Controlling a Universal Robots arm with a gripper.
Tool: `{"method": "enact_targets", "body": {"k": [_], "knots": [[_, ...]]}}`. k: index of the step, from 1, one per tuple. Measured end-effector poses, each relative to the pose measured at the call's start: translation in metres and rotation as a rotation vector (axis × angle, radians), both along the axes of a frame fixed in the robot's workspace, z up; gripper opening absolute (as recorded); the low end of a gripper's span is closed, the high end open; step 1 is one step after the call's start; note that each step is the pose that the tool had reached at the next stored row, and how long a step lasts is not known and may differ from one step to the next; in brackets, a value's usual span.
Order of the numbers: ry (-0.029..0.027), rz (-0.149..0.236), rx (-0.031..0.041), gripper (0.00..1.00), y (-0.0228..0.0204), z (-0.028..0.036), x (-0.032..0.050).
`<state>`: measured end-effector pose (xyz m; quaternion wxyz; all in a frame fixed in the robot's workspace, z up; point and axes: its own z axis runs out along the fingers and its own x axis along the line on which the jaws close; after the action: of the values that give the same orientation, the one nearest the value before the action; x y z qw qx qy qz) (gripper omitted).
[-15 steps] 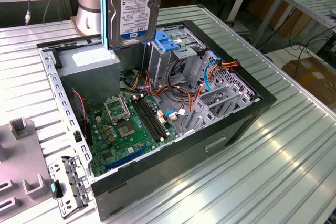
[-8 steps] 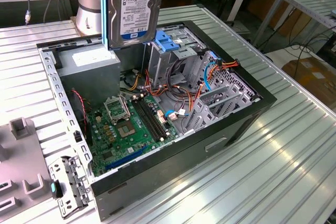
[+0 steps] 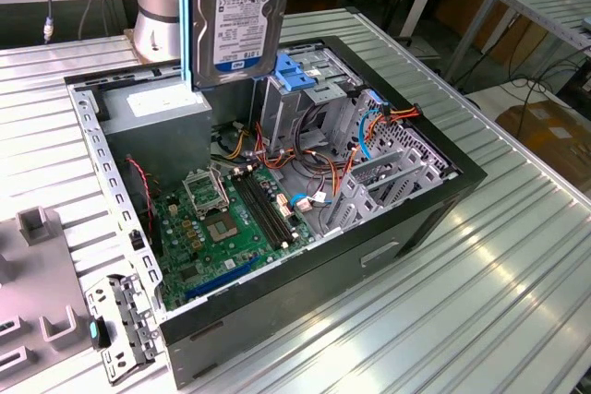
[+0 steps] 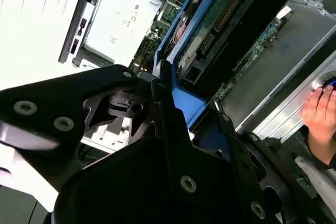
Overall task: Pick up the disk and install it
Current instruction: 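Insert the disk into the insertion slot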
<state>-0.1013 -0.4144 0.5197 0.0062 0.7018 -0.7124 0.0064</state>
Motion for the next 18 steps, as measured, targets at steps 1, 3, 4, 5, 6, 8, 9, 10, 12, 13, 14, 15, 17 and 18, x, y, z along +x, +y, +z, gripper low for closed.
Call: {"method": "enact_targets", "body": {"k": [1, 3, 4, 5, 6, 8, 9, 10, 12, 13, 14, 15, 17, 18], "knots": [[0.0000, 0.000, 0.0000, 0.37, -0.0005, 0.0000, 0.0000], [0.0000, 0.000, -0.0001, 0.37, -0.0016, 0.0000, 0.0000], [0.0000, 0.000, 0.0000, 0.37, -0.0022, 0.0000, 0.0000], [0.0000, 0.000, 0.0000, 0.37, -0.0028, 0.0000, 0.0000], [0.0000, 0.000, 0.0000, 0.37, -0.0039, 0.0000, 0.0000], [0.0000, 0.000, -0.0001, 0.37, -0.0052, 0.0000, 0.0000], [0.0000, 0.000, 0.0000, 0.37, -0.0059, 0.0000, 0.0000], [0.0000, 0.000, -0.0001, 0.37, -0.0066, 0.0000, 0.0000], [0.0000, 0.000, -0.0001, 0.37, -0.0083, 0.0000, 0.0000], [0.0000, 0.000, 0.0000, 0.37, -0.0099, 0.0000, 0.0000], [0.0000, 0.000, -0.0001, 0.37, -0.0108, 0.0000, 0.0000], [0.0000, 0.000, -0.0001, 0.37, -0.0115, 0.0000, 0.0000], [0.0000, 0.000, 0.0001, 0.37, -0.0124, 0.0000, -0.0001], [0.0000, 0.000, 0.0000, 0.37, -0.0125, 0.0000, -0.0001]]}}
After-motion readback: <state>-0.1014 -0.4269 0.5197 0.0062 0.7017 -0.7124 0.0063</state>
